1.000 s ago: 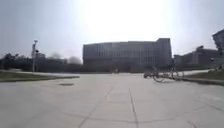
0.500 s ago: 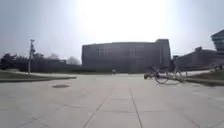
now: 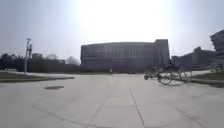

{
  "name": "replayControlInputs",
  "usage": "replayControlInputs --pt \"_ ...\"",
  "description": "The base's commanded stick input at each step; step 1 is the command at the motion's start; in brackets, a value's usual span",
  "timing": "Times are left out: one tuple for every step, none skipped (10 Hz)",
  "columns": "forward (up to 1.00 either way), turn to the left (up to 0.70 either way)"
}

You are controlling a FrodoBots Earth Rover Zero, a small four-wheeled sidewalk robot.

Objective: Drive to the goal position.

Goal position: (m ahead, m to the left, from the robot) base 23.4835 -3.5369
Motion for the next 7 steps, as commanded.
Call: replayControlInputs --pt "1.00 0.00" --pt "1.00 0.00" --pt "1.00 0.00" --pt "1.00 0.00" --pt "1.00 0.00" --pt "1.00 0.00" --pt "1.00 0.00"
